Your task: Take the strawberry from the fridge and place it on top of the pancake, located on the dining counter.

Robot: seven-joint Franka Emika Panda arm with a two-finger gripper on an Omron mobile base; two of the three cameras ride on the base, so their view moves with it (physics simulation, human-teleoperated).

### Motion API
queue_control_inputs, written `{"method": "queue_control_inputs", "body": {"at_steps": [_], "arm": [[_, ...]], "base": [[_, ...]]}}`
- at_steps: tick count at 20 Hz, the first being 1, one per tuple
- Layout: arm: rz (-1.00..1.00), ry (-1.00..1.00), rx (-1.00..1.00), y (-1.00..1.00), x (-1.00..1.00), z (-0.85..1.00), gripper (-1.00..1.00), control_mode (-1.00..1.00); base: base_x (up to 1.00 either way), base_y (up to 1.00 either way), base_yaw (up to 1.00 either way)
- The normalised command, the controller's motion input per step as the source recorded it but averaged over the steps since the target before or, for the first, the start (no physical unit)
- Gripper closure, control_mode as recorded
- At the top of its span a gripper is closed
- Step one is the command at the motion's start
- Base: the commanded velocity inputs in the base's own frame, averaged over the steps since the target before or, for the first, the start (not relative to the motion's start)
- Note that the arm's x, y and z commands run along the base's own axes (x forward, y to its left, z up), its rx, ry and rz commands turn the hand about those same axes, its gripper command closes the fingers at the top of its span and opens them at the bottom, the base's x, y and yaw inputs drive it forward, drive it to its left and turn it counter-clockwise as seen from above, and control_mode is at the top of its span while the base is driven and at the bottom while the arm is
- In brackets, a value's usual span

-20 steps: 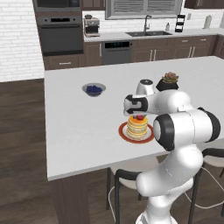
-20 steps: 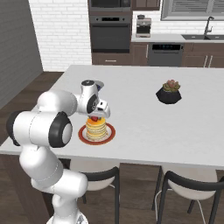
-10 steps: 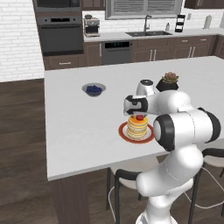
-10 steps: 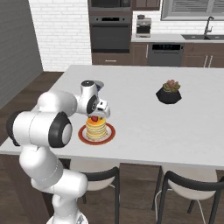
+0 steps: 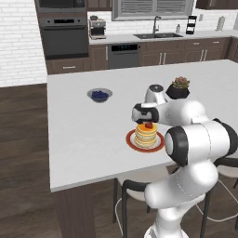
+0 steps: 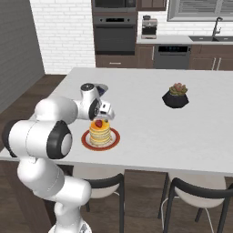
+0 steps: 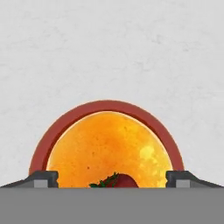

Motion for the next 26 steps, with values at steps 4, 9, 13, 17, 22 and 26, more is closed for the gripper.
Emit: {"method": "queue_control_inputs", "body": {"at_steps": [4,9,13,17,22,26], "arm": [[0.0,-0.02,-0.14,0.18,-0.67,0.93,-1.0,-1.0],[0.0,0.0,-0.02,0.63,-1.0,0.6,-1.0,-1.0],[0.0,0.13,0.0,0.92,-1.0,0.14,-1.0,-1.0],[0.0,0.17,-0.06,1.0,-1.0,-0.1,-1.0,-1.0],[0.0,0.16,-0.04,0.58,-0.95,-0.55,-1.0,-1.0],[-0.03,0.12,-0.01,0.02,-0.34,-0.46,-1.0,-1.0]], "base": [[0.0,0.0,0.0],[0.0,0.0,0.0],[0.0,0.0,0.0],[0.0,0.0,0.0],[0.0,0.0,0.0],[0.0,0.0,0.0]]}}
